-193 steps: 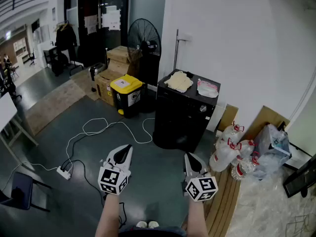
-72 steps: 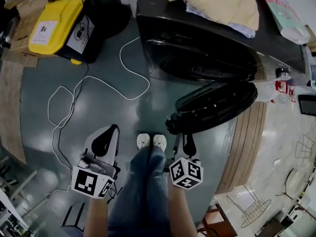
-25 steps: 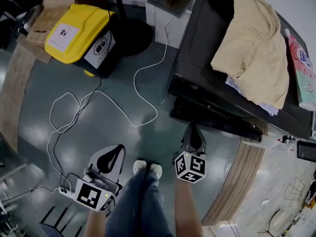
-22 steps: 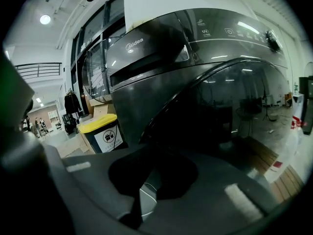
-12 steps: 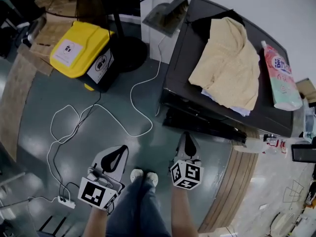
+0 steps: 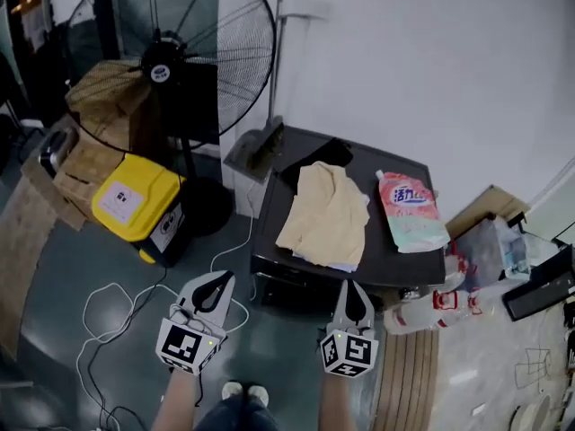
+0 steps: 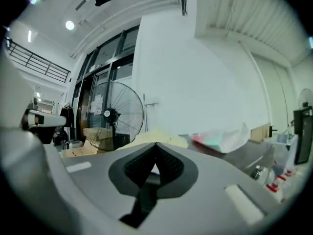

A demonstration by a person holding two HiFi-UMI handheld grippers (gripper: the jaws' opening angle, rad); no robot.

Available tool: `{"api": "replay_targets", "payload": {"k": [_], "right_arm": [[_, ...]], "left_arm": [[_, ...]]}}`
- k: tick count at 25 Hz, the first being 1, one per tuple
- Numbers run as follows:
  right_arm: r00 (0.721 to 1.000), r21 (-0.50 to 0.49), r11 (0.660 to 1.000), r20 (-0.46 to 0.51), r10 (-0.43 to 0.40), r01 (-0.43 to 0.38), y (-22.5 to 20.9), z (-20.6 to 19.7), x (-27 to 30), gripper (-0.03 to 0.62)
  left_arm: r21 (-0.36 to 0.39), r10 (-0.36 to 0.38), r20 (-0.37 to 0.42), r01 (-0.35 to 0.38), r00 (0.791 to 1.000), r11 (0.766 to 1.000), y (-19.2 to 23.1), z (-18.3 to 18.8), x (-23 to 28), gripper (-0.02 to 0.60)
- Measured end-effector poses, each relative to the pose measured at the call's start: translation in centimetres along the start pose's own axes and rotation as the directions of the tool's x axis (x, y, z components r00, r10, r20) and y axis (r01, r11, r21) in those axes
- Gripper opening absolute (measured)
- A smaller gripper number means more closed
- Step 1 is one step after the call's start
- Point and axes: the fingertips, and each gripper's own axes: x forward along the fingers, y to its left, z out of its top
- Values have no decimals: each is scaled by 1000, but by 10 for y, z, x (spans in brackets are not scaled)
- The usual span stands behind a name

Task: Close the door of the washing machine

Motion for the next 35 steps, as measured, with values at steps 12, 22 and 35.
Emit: {"api": "replay_targets", "payload": {"k": [12,22,35], "right_arm": [[962,-73,996,269,-38,60,-41,185,-32,11],[936,-93,992,349,-47,85,-49,234,-57,11],[951,-77,993,304,-61,88,-60,217,-64,11]], "left_arm": [[135,-93,213,65,973,989,-8,165,41,2],[170,-127,278,82,952,982,-23,215,44,2],[158,-125,263,85,957,984,-33,204,45,2]]}}
